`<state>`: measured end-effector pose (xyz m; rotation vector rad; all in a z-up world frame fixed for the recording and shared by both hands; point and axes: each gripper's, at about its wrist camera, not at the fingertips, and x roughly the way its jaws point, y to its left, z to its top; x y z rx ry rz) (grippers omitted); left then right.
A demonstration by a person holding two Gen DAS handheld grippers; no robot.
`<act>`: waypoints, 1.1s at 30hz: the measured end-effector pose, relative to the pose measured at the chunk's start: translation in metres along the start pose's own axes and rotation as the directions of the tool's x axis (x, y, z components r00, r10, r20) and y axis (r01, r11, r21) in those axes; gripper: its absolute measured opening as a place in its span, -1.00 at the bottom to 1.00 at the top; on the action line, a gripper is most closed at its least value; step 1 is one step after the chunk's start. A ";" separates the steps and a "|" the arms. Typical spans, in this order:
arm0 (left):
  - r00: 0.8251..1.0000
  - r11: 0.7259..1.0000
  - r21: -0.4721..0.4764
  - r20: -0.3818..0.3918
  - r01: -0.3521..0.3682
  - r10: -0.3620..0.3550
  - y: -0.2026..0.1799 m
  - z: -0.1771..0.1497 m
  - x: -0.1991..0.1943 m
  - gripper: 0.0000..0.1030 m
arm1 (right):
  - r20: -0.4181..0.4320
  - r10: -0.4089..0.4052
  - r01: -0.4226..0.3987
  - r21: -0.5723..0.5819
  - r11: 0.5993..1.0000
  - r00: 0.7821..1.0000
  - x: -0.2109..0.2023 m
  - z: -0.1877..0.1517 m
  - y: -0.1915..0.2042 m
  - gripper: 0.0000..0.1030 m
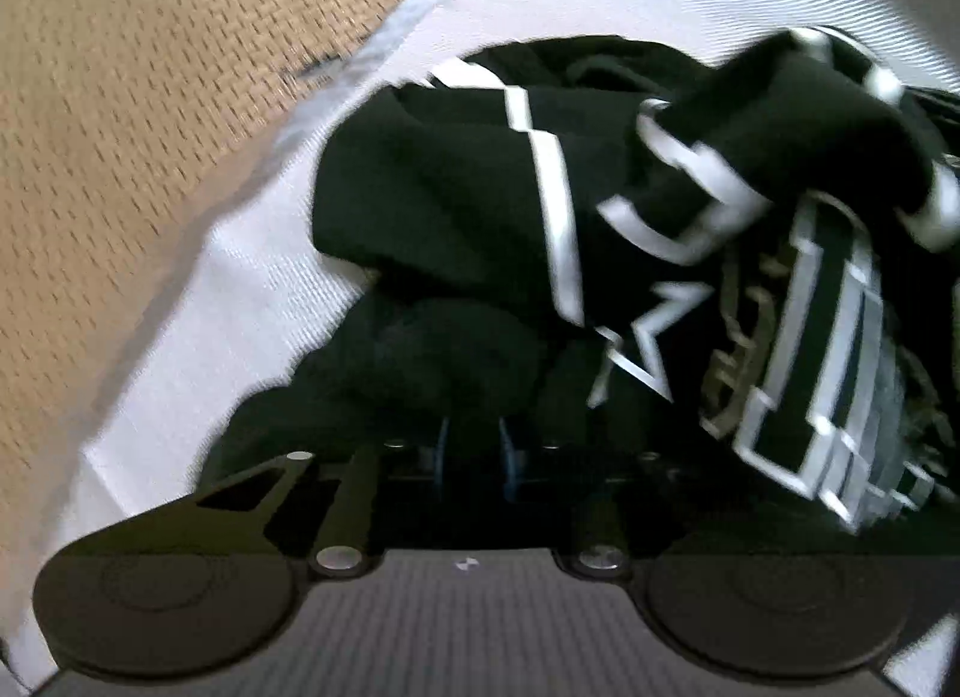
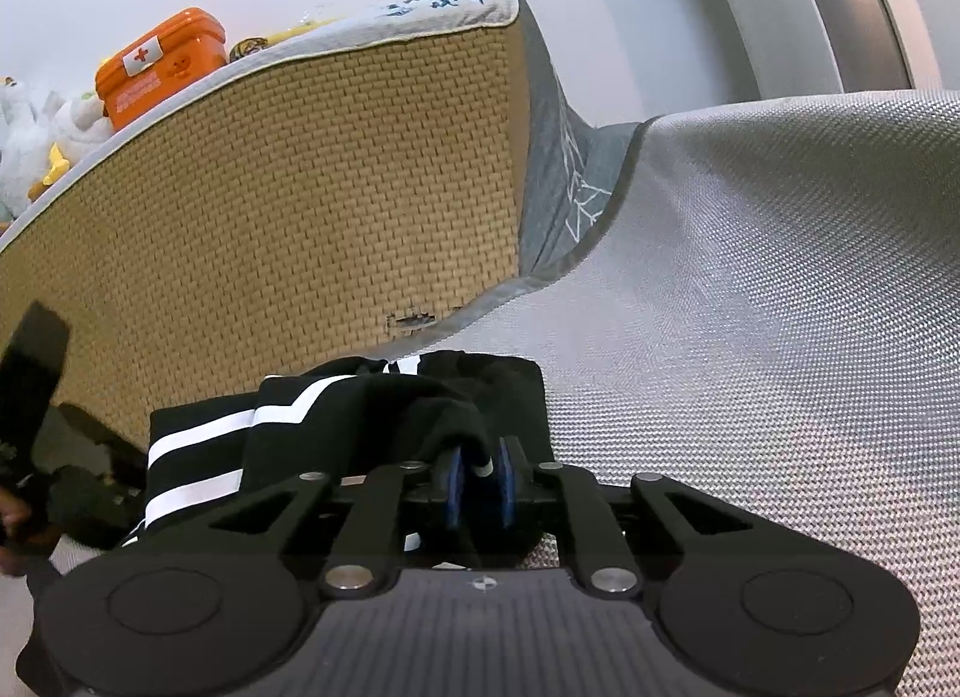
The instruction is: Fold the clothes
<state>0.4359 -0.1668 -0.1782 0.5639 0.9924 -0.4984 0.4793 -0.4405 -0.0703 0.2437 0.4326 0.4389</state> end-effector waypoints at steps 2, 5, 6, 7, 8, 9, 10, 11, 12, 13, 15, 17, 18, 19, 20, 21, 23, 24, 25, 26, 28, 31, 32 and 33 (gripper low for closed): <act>1.000 1.000 -0.004 0.000 0.018 -0.018 -0.008 -0.013 -0.008 -0.69 | 0.006 0.009 -0.009 -0.004 1.000 1.000 -0.002 0.000 0.001 -0.71; 1.000 1.000 -0.009 0.015 0.007 -0.007 -0.020 -0.034 -0.017 -0.69 | 0.005 0.021 -0.020 -0.025 0.999 1.000 -0.004 0.000 0.006 -0.70; 1.000 1.000 -0.025 0.020 0.002 -0.001 -0.022 -0.039 -0.019 -0.69 | 0.003 0.024 -0.024 -0.037 0.999 1.000 -0.004 -0.001 0.008 -0.70; 1.000 0.998 -0.056 0.026 -0.005 0.006 -0.025 -0.044 -0.022 -0.69 | 0.000 0.030 -0.030 -0.049 0.998 1.000 -0.004 -0.001 0.011 -0.70; 0.999 0.996 -0.089 0.032 -0.011 0.014 -0.027 -0.049 -0.024 -0.69 | -0.003 0.035 -0.036 -0.062 0.997 0.999 -0.004 -0.001 0.013 -0.70; 0.999 0.995 -0.101 0.039 -0.020 0.024 -0.030 -0.053 -0.026 -0.69 | -0.006 0.042 -0.042 -0.074 0.996 0.999 -0.005 -0.001 0.016 -0.70; 0.998 0.993 -0.113 0.045 -0.029 0.035 -0.034 -0.056 -0.029 -0.69 | -0.009 0.052 -0.052 -0.084 0.995 0.999 -0.005 -0.002 0.018 -0.70; 0.998 0.992 -0.121 0.050 -0.038 0.045 -0.037 -0.060 -0.030 -0.69 | -0.012 0.061 -0.062 -0.094 0.994 0.998 -0.005 -0.002 0.020 -0.70; 0.997 0.991 -0.129 0.055 -0.047 0.055 -0.041 -0.063 -0.032 -0.69 | -0.017 0.069 -0.070 -0.101 0.992 0.997 -0.004 -0.003 0.022 -0.70; 0.996 0.989 -0.138 0.061 -0.056 0.065 -0.044 -0.066 -0.033 -0.69 | -0.024 0.075 -0.077 -0.115 0.990 0.997 -0.003 -0.003 0.025 -0.69; 0.995 0.984 -0.164 0.066 -0.068 0.079 -0.050 -0.070 -0.037 -0.69 | -0.040 0.088 -0.093 -0.142 0.986 0.995 -0.002 -0.005 0.031 -0.65; 0.993 0.977 -0.198 0.072 -0.076 0.092 -0.054 -0.076 -0.039 -0.69 | -0.060 0.117 -0.126 -0.168 0.978 0.991 0.001 -0.008 0.036 -0.64; 0.992 0.973 -0.219 0.075 -0.078 0.097 -0.055 -0.080 -0.040 -0.69 | -0.069 0.127 -0.138 -0.185 0.973 0.989 0.002 -0.010 0.040 -0.64; 0.991 0.967 -0.243 0.081 -0.081 0.104 -0.055 -0.084 -0.040 -0.69 | -0.078 0.135 -0.148 -0.202 0.968 0.988 0.003 -0.011 0.043 -0.64; 0.990 0.955 -0.285 0.091 -0.080 0.110 -0.057 -0.089 -0.042 -0.70 | -0.088 0.142 -0.159 -0.219 0.963 0.986 0.004 -0.012 0.047 -0.64; 0.988 0.942 -0.327 0.102 -0.076 0.116 -0.058 -0.095 -0.043 -0.70 | -0.098 0.150 -0.169 -0.236 0.957 0.984 0.006 -0.013 0.050 -0.64; 0.983 0.912 -0.403 0.126 -0.075 0.137 -0.062 -0.105 -0.047 -0.70 | -0.127 0.180 -0.208 -0.260 0.943 0.975 0.008 -0.017 0.057 -0.65; 0.979 0.905 -0.416 0.132 -0.086 0.154 -0.068 -0.108 -0.049 -0.70 | -0.143 0.199 -0.232 -0.269 0.935 0.969 0.008 -0.019 0.060 -0.66; 0.976 0.899 -0.428 0.138 -0.097 0.171 -0.073 -0.112 -0.050 -0.70 | -0.156 0.216 -0.253 -0.282 0.925 0.964 0.008 -0.021 0.063 -0.67; 0.972 0.892 -0.440 0.144 -0.108 0.188 -0.079 -0.115 -0.052 -0.70 | -0.166 0.234 -0.275 -0.302 0.913 0.958 0.008 -0.023 0.068 -0.67; 0.966 0.886 -0.446 0.148 -0.127 0.213 -0.090 -0.119 -0.056 -0.70 | -0.183 0.262 -0.312 -0.351 0.883 0.948 0.005 -0.028 0.077 -0.68; 0.961 0.869 -0.477 0.155 -0.132 0.231 -0.096 -0.126 -0.060 -0.70 | -0.210 0.285 -0.348 -0.399 0.849 0.935 0.005 -0.036 0.089 -0.69; 0.959 0.859 -0.495 0.157 -0.131 0.237 -0.096 -0.130 -0.059 -0.70 | -0.225 0.293 -0.362 -0.396 0.844 0.929 0.007 -0.037 0.091 -0.69; 0.956 0.851 -0.509 0.159 -0.133 0.245 -0.097 -0.132 -0.060 -0.70 | -0.240 0.301 -0.376 -0.394 0.839 0.923 0.008 -0.038 0.093 -0.70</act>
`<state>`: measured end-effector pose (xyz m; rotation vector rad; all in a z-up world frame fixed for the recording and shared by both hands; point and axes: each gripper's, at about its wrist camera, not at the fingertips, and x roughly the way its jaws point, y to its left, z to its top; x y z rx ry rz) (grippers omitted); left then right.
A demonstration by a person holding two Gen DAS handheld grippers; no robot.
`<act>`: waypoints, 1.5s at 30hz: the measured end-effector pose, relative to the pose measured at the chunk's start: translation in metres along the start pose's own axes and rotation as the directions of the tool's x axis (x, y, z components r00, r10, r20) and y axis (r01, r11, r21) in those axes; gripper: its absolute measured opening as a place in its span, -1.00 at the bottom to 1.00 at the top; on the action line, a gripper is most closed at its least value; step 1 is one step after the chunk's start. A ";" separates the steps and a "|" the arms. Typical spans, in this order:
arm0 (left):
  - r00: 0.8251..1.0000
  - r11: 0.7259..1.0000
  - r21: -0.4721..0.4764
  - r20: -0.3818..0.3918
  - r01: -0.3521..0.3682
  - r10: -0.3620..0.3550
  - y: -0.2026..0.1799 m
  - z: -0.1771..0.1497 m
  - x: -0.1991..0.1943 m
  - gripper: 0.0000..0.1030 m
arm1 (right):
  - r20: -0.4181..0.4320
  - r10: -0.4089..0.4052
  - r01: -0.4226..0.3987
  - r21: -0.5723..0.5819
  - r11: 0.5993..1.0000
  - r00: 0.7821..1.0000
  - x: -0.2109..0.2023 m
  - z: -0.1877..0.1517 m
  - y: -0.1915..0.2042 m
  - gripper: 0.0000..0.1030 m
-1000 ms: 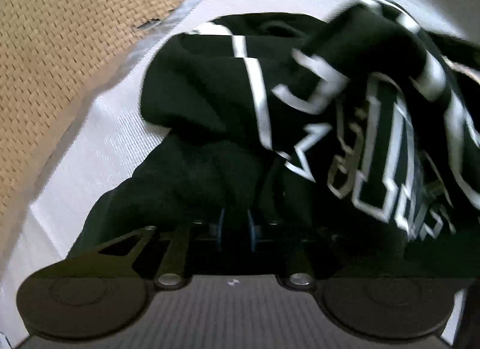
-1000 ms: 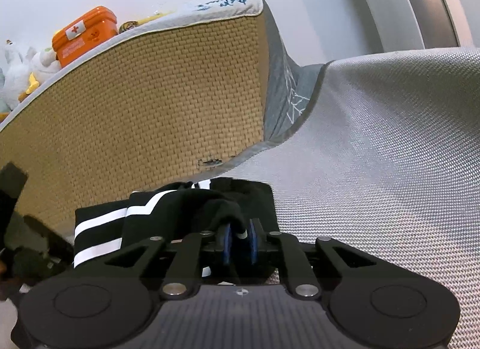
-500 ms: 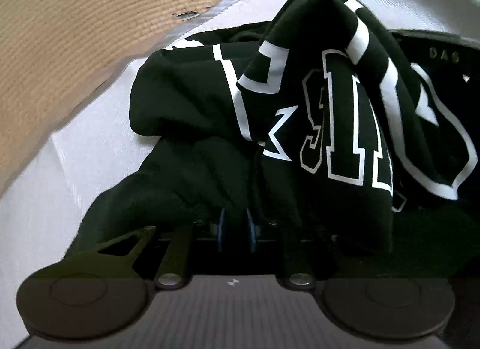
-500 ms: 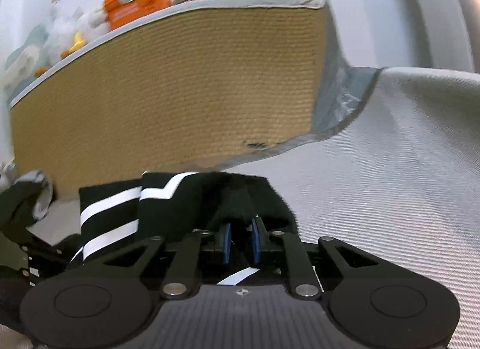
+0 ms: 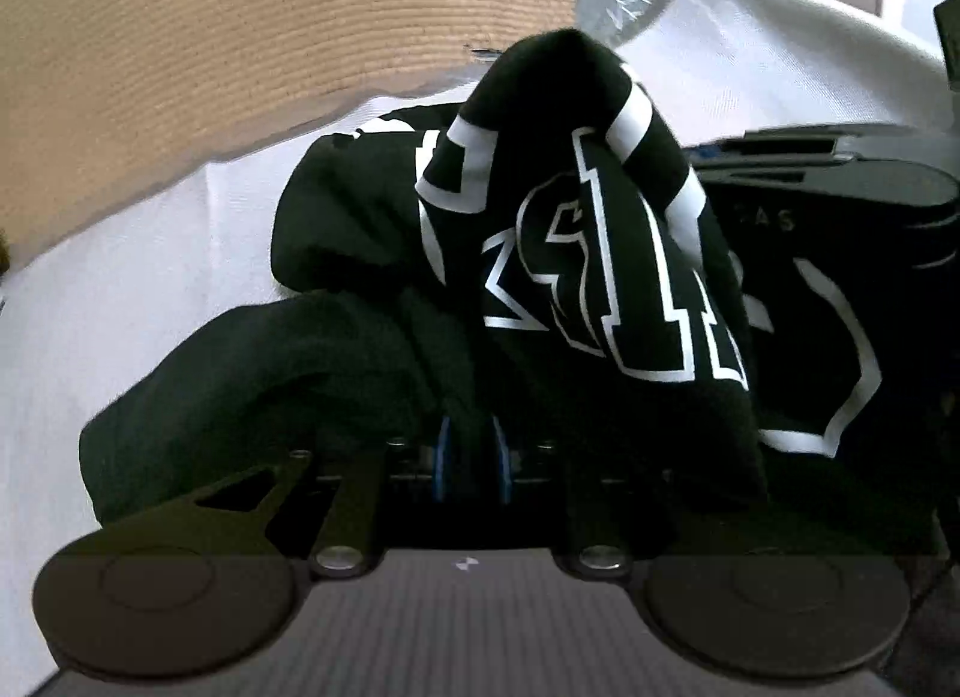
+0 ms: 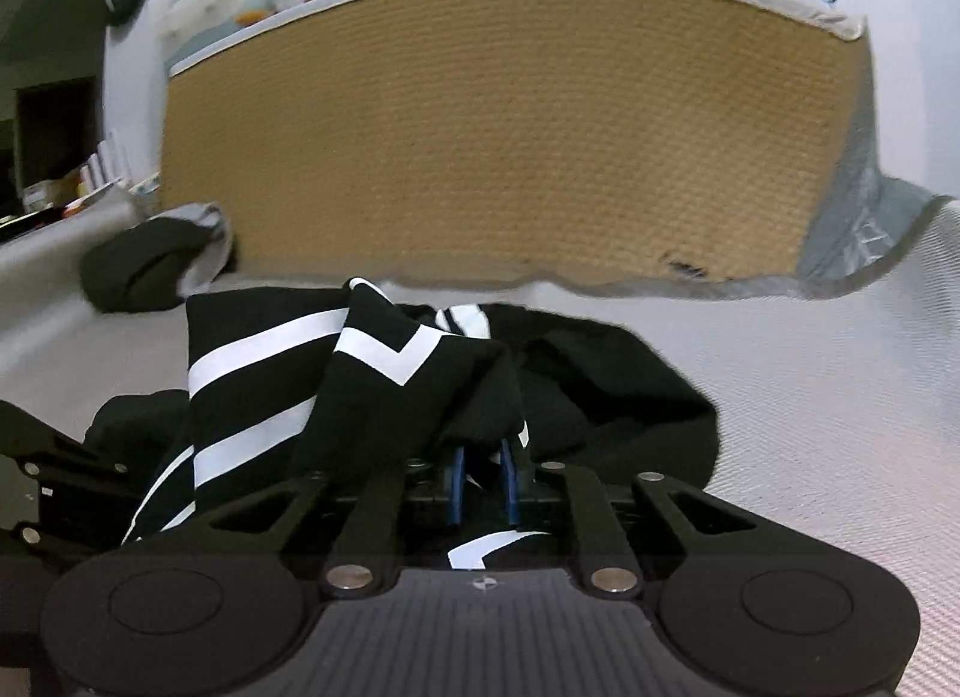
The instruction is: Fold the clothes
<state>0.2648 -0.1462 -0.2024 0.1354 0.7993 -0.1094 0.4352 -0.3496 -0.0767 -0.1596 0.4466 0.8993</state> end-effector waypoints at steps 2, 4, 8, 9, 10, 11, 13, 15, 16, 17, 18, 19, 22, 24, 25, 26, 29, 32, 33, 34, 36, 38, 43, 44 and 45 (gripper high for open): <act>1.000 1.000 -0.024 0.012 -0.017 0.017 -0.003 -0.002 -0.002 -0.70 | -0.017 0.020 -0.020 -0.013 1.000 1.000 0.003 0.001 0.003 -0.70; 0.999 0.998 -0.052 0.020 -0.032 0.033 -0.005 -0.006 -0.006 -0.70 | -0.032 0.033 -0.035 -0.035 0.999 0.999 0.006 0.001 0.007 -0.71; 0.997 0.991 -0.114 0.025 -0.065 0.068 -0.007 -0.012 -0.011 -0.70 | -0.063 0.041 -0.047 -0.096 0.994 0.997 0.010 0.002 0.019 -0.73; 0.997 0.990 -0.124 0.029 -0.073 0.077 -0.008 -0.013 -0.011 -0.70 | -0.072 0.043 -0.051 -0.110 0.993 0.997 0.012 0.003 0.022 -0.74; 0.996 0.988 -0.134 0.033 -0.080 0.085 -0.009 -0.013 -0.012 -0.70 | -0.079 0.047 -0.057 -0.127 0.990 0.996 0.013 0.003 0.026 -0.75; 0.995 0.986 -0.144 0.039 -0.084 0.091 -0.009 -0.016 -0.014 -0.70 | -0.087 0.051 -0.063 -0.145 0.987 0.995 0.015 0.004 0.030 -0.76; 0.994 0.982 -0.166 0.050 -0.089 0.099 -0.009 -0.020 -0.017 -0.70 | -0.102 0.059 -0.077 -0.179 0.981 0.993 0.018 0.005 0.037 -0.79; 0.993 0.978 -0.189 0.059 -0.088 0.101 -0.007 -0.021 -0.015 -0.70 | -0.117 0.075 -0.098 -0.210 0.973 0.990 0.022 0.007 0.046 -0.80; 0.993 0.976 -0.199 0.064 -0.086 0.101 -0.005 -0.021 -0.014 -0.70 | -0.124 0.083 -0.109 -0.222 0.969 0.989 0.024 0.007 0.049 -0.81; 0.992 0.976 -0.202 0.071 -0.087 0.103 -0.003 -0.024 -0.013 -0.70 | -0.131 0.093 -0.122 -0.235 0.964 0.987 0.027 0.007 0.053 -0.82; 0.991 0.975 -0.204 0.079 -0.087 0.105 -0.001 -0.026 -0.012 -0.70 | -0.137 0.104 -0.136 -0.246 0.960 0.985 0.029 0.008 0.056 -0.83; 0.991 0.973 -0.216 0.085 -0.087 0.108 -0.001 -0.028 -0.012 -0.70 | -0.147 0.113 -0.148 -0.256 0.955 0.983 0.032 0.009 0.059 -0.83; 0.989 0.969 -0.228 0.092 -0.093 0.117 -0.004 -0.031 -0.015 -0.70 | -0.164 0.113 -0.156 -0.279 0.948 0.980 0.036 0.010 0.063 -0.83; 0.987 0.976 -0.191 0.101 -0.105 0.126 -0.008 -0.032 -0.014 -0.69 | -0.160 0.095 -0.135 -0.264 0.955 0.983 0.033 0.010 0.061 -0.83; 0.985 0.976 -0.185 0.109 -0.110 0.132 -0.009 -0.033 -0.014 -0.69 | -0.159 0.071 -0.111 -0.262 0.959 0.985 0.030 0.010 0.061 -0.82; 0.984 0.977 -0.180 0.117 -0.116 0.138 -0.010 -0.034 -0.013 -0.69 | -0.159 0.047 -0.088 -0.260 0.962 0.986 0.027 0.011 0.061 -0.81; 0.976 0.969 -0.207 0.142 -0.135 0.167 -0.014 -0.039 -0.013 -0.69 | -0.186 -0.008 -0.043 -0.265 0.963 0.982 0.013 0.020 0.060 -0.80; 0.973 0.968 -0.203 0.149 -0.147 0.178 -0.016 -0.040 -0.013 -0.69 | -0.188 -0.025 -0.024 -0.254 0.967 0.982 -0.007 0.028 0.055 -0.61; 0.974 0.969 -0.200 0.148 -0.143 0.175 -0.015 -0.038 -0.013 -0.69 | -0.180 -0.032 -0.013 -0.245 0.970 0.983 -0.016 0.029 0.053 -0.31; 0.975 0.969 -0.205 0.147 -0.135 0.167 -0.013 -0.038 -0.014 -0.69 | -0.175 -0.039 -0.003 -0.235 0.972 0.984 -0.026 0.030 0.051 -0.08; 0.976 0.969 -0.215 0.151 -0.122 0.157 -0.010 -0.039 -0.018 -0.69 | -0.169 -0.036 0.002 -0.201 0.980 0.985 -0.045 0.030 0.046 0.00; 0.976 0.969 -0.215 0.156 -0.120 0.155 -0.010 -0.041 -0.017 -0.69 | -0.164 -0.034 0.006 -0.168 0.986 0.986 -0.061 0.029 0.041 0.02; 0.974 0.968 -0.220 0.163 -0.118 0.156 -0.011 -0.041 -0.015 -0.69 | -0.238 -0.037 0.030 -0.033 0.999 0.971 -0.080 0.019 0.025 0.04; 0.974 0.968 -0.220 0.165 -0.117 0.156 -0.010 -0.042 -0.014 -0.69 | -0.256 -0.028 0.027 -0.009 1.000 0.966 -0.083 0.016 0.022 0.04; 0.974 0.968 -0.221 0.165 -0.117 0.155 -0.009 -0.041 -0.014 -0.69 | -0.268 -0.026 0.026 -0.004 1.000 0.963 -0.084 0.014 0.022 0.04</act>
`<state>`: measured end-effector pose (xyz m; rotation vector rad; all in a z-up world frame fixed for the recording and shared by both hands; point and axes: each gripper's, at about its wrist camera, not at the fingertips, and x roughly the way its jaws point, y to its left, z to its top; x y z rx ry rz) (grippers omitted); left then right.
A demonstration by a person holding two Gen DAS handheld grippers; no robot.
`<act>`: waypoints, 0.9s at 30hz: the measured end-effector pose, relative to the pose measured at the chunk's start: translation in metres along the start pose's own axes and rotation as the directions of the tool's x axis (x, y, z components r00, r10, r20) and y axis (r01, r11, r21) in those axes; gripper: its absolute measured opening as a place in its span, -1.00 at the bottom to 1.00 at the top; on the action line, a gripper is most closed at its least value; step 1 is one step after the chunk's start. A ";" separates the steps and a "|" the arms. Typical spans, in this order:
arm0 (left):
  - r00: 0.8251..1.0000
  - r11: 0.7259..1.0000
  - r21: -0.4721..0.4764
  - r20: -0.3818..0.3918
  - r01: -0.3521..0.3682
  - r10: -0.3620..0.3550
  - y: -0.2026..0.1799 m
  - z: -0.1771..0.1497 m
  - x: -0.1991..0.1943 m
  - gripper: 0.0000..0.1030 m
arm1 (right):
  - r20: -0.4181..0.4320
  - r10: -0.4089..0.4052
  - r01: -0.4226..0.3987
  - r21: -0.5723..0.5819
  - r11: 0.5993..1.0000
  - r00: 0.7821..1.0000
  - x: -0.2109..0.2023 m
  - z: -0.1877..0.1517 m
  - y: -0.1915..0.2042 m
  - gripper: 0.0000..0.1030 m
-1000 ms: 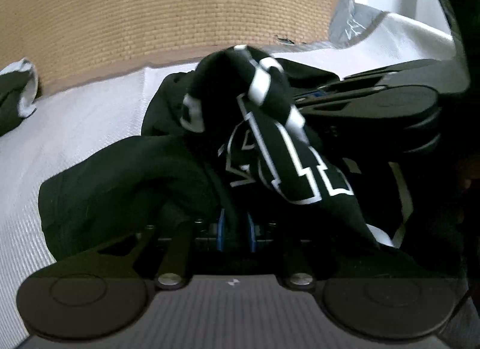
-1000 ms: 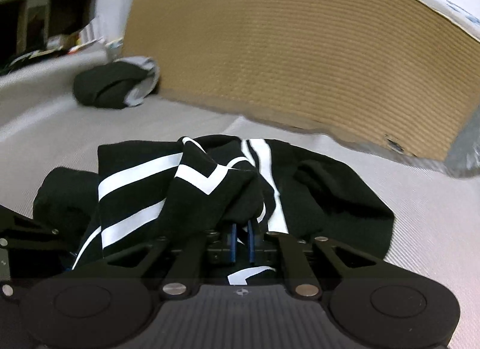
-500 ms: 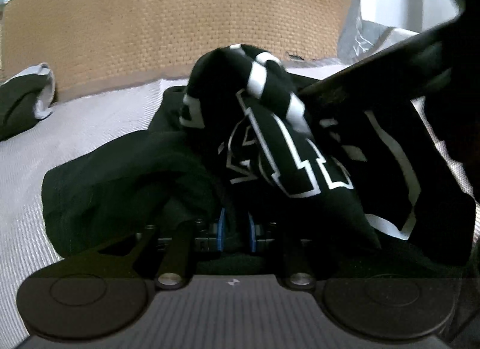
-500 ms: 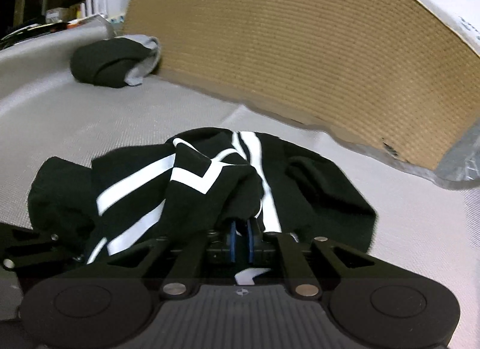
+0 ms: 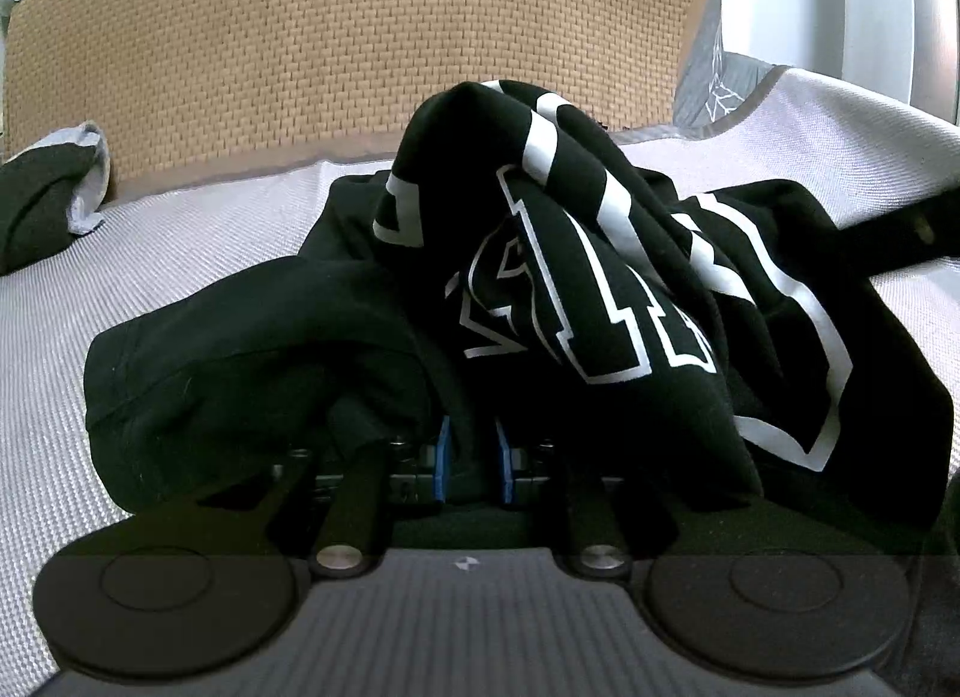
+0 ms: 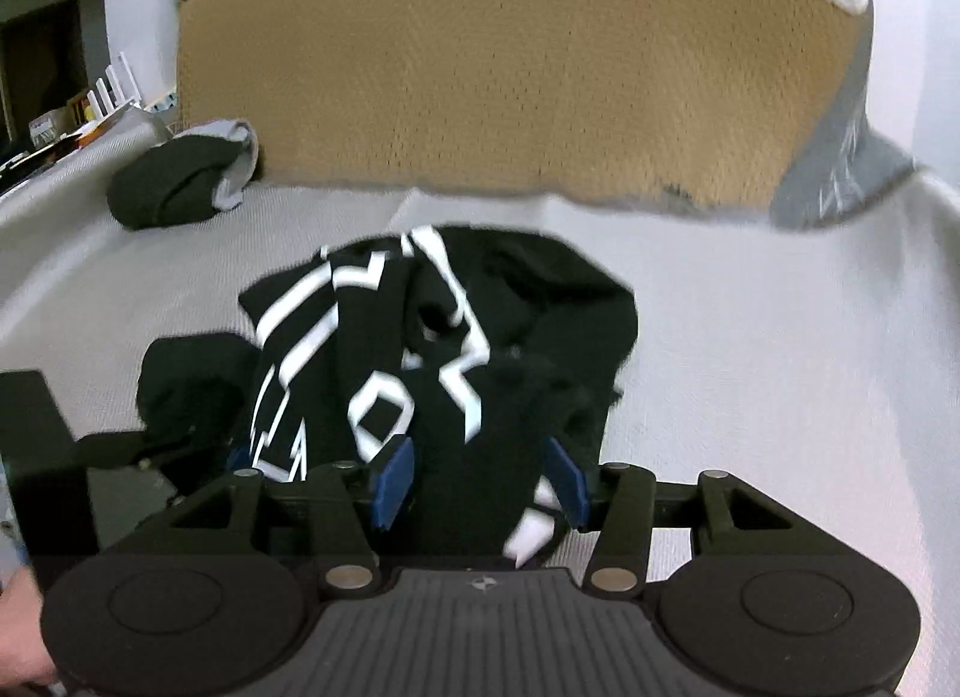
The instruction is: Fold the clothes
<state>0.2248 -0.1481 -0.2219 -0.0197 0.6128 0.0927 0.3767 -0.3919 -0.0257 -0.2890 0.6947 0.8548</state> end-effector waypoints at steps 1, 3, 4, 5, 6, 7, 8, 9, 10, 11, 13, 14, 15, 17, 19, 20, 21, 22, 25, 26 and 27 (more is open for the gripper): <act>1.000 1.000 0.000 -0.001 0.000 0.000 0.000 0.000 0.000 -0.69 | -0.008 0.002 -0.002 0.005 1.000 1.000 -0.001 -0.003 0.000 0.04; 1.000 1.000 -0.001 0.000 0.001 -0.001 0.000 0.001 0.000 -0.69 | -0.028 0.015 -0.014 0.020 1.000 0.999 -0.001 -0.006 0.001 0.04; 1.000 1.000 0.000 0.000 0.002 -0.002 0.000 0.001 0.001 -0.69 | -0.039 0.024 -0.023 0.029 0.999 0.999 -0.001 -0.008 0.002 0.04; 1.000 1.000 -0.001 -0.001 0.002 -0.002 0.000 0.001 0.001 -0.69 | -0.044 0.036 -0.034 0.033 0.999 0.998 -0.001 -0.011 0.002 0.04; 1.000 1.000 -0.002 -0.001 0.002 -0.002 0.000 0.001 0.001 -0.68 | -0.049 0.038 -0.037 0.024 0.999 0.998 -0.001 -0.013 0.005 0.05; 1.000 1.000 -0.002 0.000 0.001 -0.001 0.000 0.001 0.001 -0.68 | -0.055 0.041 -0.040 0.015 0.999 0.998 0.000 -0.015 0.007 0.08; 1.000 1.000 -0.002 0.002 0.001 -0.001 0.001 0.001 0.001 -0.69 | -0.060 0.043 -0.043 0.006 0.999 0.997 0.000 -0.017 0.009 0.09; 1.000 1.000 -0.003 0.004 0.001 -0.001 0.000 0.000 0.001 -0.69 | -0.066 0.043 -0.043 0.000 0.999 0.997 0.001 -0.020 0.011 0.09; 1.000 1.000 -0.004 0.005 0.001 -0.001 0.000 0.000 0.001 -0.69 | -0.077 0.032 -0.032 0.010 0.999 0.996 0.004 -0.021 0.011 0.09; 1.000 1.000 -0.004 0.006 0.001 -0.001 0.000 0.000 0.001 -0.69 | -0.088 0.022 -0.020 0.020 1.000 0.996 0.008 -0.022 0.010 0.09; 1.000 1.000 -0.004 0.007 0.002 -0.002 0.000 -0.001 0.001 -0.69 | -0.110 0.000 0.004 0.038 0.999 0.994 0.014 -0.024 0.009 0.13; 1.000 1.000 -0.004 0.007 0.002 -0.002 0.000 -0.001 0.000 -0.69 | -0.118 -0.010 0.015 0.041 0.999 0.993 0.017 -0.025 0.009 0.13; 1.000 1.000 -0.004 0.007 0.002 -0.002 -0.001 -0.001 0.000 -0.69 | -0.125 -0.019 0.025 0.045 0.999 0.992 0.020 -0.026 0.009 0.13; 1.000 1.000 -0.004 0.008 0.001 -0.001 -0.001 -0.002 0.000 -0.69 | -0.140 -0.028 0.037 0.060 0.998 0.990 0.026 -0.027 0.007 0.13; 1.000 1.000 -0.005 0.008 0.001 -0.001 -0.002 -0.002 0.000 -0.69 | -0.150 -0.032 0.044 0.078 0.996 0.988 0.033 -0.029 0.005 0.13; 1.000 1.000 -0.005 0.008 0.001 -0.001 -0.001 -0.002 0.000 -0.69 | -0.152 -0.031 0.045 0.089 0.995 0.988 0.036 -0.030 0.004 0.13; 1.000 1.000 -0.005 0.009 0.001 -0.001 -0.001 -0.002 0.000 -0.69 | -0.154 -0.029 0.045 0.099 0.994 0.988 0.039 -0.030 0.004 0.12; 1.000 1.000 -0.006 0.009 0.001 -0.001 -0.001 -0.003 0.000 -0.69 | -0.152 -0.030 0.047 0.110 0.993 0.988 0.042 -0.030 0.003 0.05; 1.000 1.000 -0.011 0.011 0.002 -0.002 -0.001 -0.003 0.001 -0.69 | -0.138 -0.071 0.087 0.110 0.990 0.988 0.045 -0.028 0.006 -0.07; 1.000 1.000 -0.012 0.012 0.002 -0.002 0.000 -0.003 0.001 -0.69 | -0.134 -0.079 0.094 0.112 0.989 0.988 0.046 -0.027 0.005 -0.10; 1.000 1.000 -0.014 0.013 0.001 -0.001 0.000 -0.003 0.001 -0.68 | -0.135 -0.083 0.099 0.117 0.988 0.987 0.048 -0.026 0.005 -0.13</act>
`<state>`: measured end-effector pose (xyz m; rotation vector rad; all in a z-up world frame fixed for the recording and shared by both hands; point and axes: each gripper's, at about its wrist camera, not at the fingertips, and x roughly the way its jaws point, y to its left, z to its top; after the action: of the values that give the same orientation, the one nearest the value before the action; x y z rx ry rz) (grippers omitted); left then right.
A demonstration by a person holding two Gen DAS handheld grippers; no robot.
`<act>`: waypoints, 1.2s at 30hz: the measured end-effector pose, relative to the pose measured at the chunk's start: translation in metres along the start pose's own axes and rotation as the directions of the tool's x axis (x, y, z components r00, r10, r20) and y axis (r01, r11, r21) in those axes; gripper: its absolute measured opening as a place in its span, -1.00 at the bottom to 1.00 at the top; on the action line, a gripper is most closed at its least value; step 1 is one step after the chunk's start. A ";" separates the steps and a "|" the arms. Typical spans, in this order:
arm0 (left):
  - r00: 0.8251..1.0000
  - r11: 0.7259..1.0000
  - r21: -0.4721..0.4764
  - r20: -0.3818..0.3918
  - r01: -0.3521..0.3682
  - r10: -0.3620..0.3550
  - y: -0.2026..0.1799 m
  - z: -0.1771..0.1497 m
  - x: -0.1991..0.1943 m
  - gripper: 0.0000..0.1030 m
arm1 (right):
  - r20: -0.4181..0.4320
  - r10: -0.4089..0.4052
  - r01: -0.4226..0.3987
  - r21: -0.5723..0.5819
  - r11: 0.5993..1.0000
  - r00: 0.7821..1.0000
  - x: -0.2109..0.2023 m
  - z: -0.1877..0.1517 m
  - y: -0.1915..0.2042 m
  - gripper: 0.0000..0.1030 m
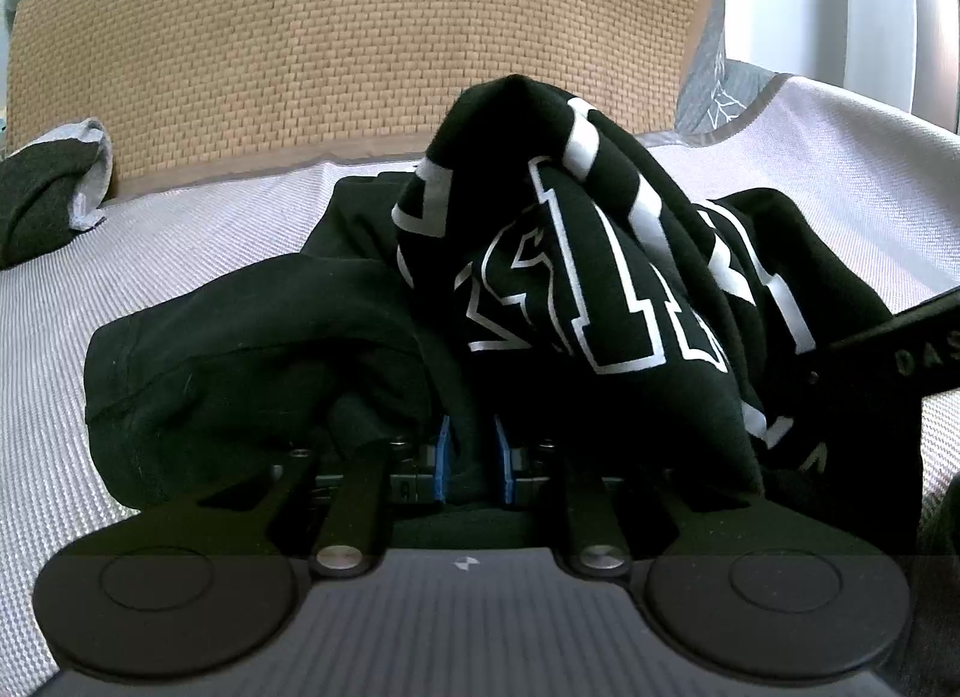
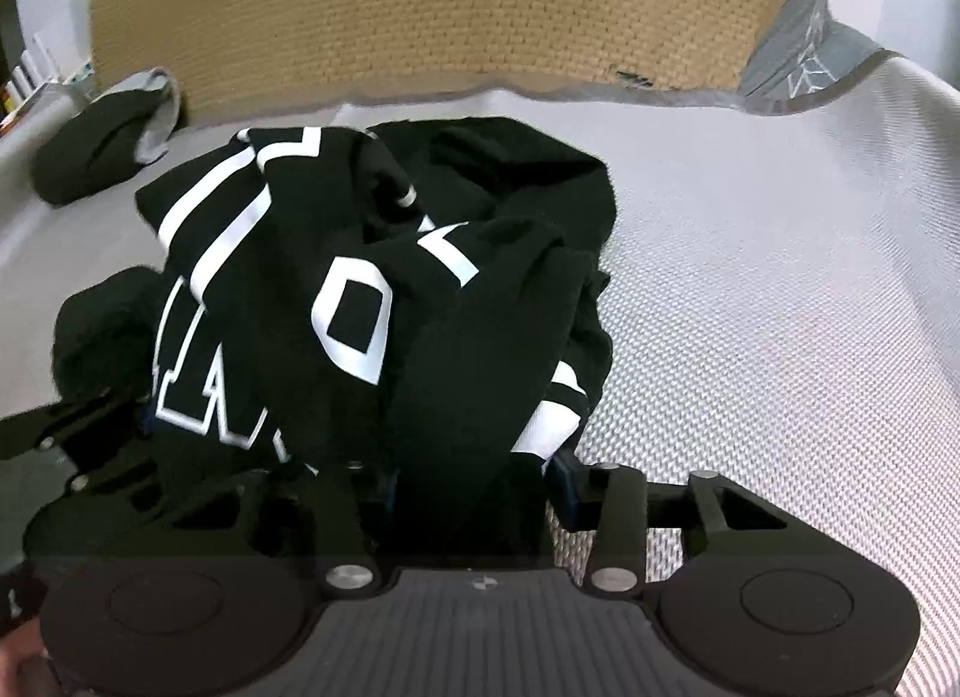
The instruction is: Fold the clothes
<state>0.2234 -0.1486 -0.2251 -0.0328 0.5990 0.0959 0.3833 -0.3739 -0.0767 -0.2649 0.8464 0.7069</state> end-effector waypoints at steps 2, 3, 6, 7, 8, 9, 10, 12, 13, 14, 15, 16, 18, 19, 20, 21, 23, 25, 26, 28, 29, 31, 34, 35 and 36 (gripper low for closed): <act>1.000 1.000 -0.006 0.001 -0.001 0.001 0.001 -0.001 0.000 -0.69 | -0.002 -0.010 0.010 0.003 1.000 1.000 0.003 0.002 0.000 -0.16; 1.000 1.000 -0.009 0.001 -0.001 0.001 0.001 -0.001 0.000 -0.69 | -0.002 -0.017 0.017 -0.002 1.000 1.000 0.004 0.004 0.000 -0.16; 1.000 1.000 -0.020 -0.005 -0.002 0.002 0.001 0.000 0.000 -0.69 | -0.005 -0.033 0.033 -0.020 0.999 0.999 0.012 0.008 0.002 -0.16; 1.000 1.000 -0.025 -0.008 -0.002 0.002 0.001 0.000 0.000 -0.69 | -0.007 -0.034 0.034 -0.017 0.999 0.999 0.014 0.010 0.002 -0.16; 1.000 1.000 -0.027 -0.009 -0.002 0.002 0.001 0.000 0.000 -0.69 | -0.008 -0.032 0.032 -0.012 0.999 0.999 0.017 0.012 0.001 -0.16; 1.000 1.000 -0.028 -0.010 -0.003 0.002 0.001 0.000 0.000 -0.69 | -0.008 -0.031 0.031 -0.009 0.999 0.999 0.020 0.014 0.001 -0.16; 1.000 1.000 -0.030 -0.011 -0.003 0.003 0.001 0.001 0.000 -0.69 | -0.006 -0.032 0.032 -0.010 0.999 0.999 0.022 0.016 0.002 -0.16; 1.000 0.999 -0.036 -0.013 -0.005 0.005 0.001 0.001 0.001 -0.69 | -0.002 -0.041 0.041 -0.024 0.999 0.999 0.027 0.019 0.005 -0.16; 1.000 0.999 -0.042 -0.015 -0.006 0.006 0.001 0.001 0.001 -0.69 | 0.000 -0.046 0.046 -0.031 0.998 0.999 0.029 0.021 0.007 -0.16; 1.000 0.999 -0.048 -0.018 -0.008 0.007 0.001 0.002 0.001 -0.69 | 0.005 -0.051 0.051 -0.041 0.998 0.999 0.032 0.022 0.009 -0.16; 1.000 0.999 -0.051 -0.020 -0.009 0.008 0.001 0.002 0.001 -0.69 | 0.009 -0.054 0.055 -0.051 0.997 0.998 0.035 0.023 0.011 -0.16; 1.000 0.998 -0.056 -0.022 -0.010 0.009 0.001 0.003 0.002 -0.69 | 0.014 -0.056 0.057 -0.058 0.997 0.998 0.037 0.024 0.012 -0.16; 1.000 0.998 -0.064 -0.026 -0.011 0.010 0.001 0.004 0.002 -0.69 | 0.025 -0.058 0.059 -0.067 0.996 0.998 0.042 0.025 0.013 -0.16; 1.000 0.998 -0.069 -0.030 -0.012 0.010 0.001 0.004 0.003 -0.69 | 0.031 -0.058 0.060 -0.071 0.996 0.998 0.044 0.026 0.013 -0.16; 0.999 0.997 -0.074 -0.034 -0.012 0.010 0.002 0.005 0.003 -0.69 | 0.038 -0.058 0.060 -0.076 0.995 0.998 0.046 0.026 0.014 -0.15; 0.999 0.997 -0.079 -0.039 -0.013 0.010 0.002 0.006 0.003 -0.69 | 0.045 -0.057 0.061 -0.081 0.995 0.997 0.047 0.026 0.014 -0.15; 0.999 0.996 -0.092 -0.047 -0.014 0.009 0.002 0.008 0.004 -0.69 | 0.061 -0.053 0.058 -0.087 0.995 0.997 0.051 0.027 0.015 -0.14; 0.998 0.995 -0.100 -0.055 -0.016 0.010 0.002 0.009 0.005 -0.69 | 0.073 -0.046 0.053 -0.090 0.995 0.996 0.054 0.029 0.015 -0.14; 0.998 0.994 -0.106 -0.060 -0.016 0.010 0.002 0.010 0.005 -0.69 | 0.078 -0.044 0.051 -0.090 0.995 0.996 0.055 0.030 0.015 -0.14; 0.997 0.993 -0.119 -0.072 -0.014 0.005 0.003 0.012 0.006 -0.68 | 0.088 -0.042 0.050 -0.092 0.995 0.995 0.058 0.032 0.014 -0.14; 0.997 0.992 -0.125 -0.079 -0.012 0.002 0.004 0.013 0.007 -0.68 | 0.093 -0.041 0.049 -0.092 0.995 0.995 0.060 0.033 0.014 -0.14; 0.996 0.990 -0.141 -0.092 -0.006 -0.007 0.007 0.016 0.008 -0.68 | 0.100 -0.036 0.046 -0.093 0.995 0.994 0.064 0.036 0.015 -0.14; 0.994 0.989 -0.147 -0.109 -0.004 -0.012 0.007 0.020 0.011 -0.68 | 0.105 -0.024 0.034 -0.096 0.995 0.994 0.072 0.043 0.015 -0.14; 0.993 0.989 -0.147 -0.115 -0.003 -0.014 0.007 0.021 0.012 -0.68 | 0.106 -0.019 0.029 -0.097 0.995 0.994 0.075 0.045 0.015 -0.14; 0.993 0.989 -0.150 -0.121 -0.001 -0.017 0.008 0.022 0.013 -0.68 | 0.106 -0.013 0.024 -0.101 0.995 0.994 0.078 0.048 0.015 -0.14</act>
<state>0.2457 -0.1382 -0.2140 -0.1883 0.7128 0.1321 0.4372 -0.3038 -0.1038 -0.3236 0.7079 0.7412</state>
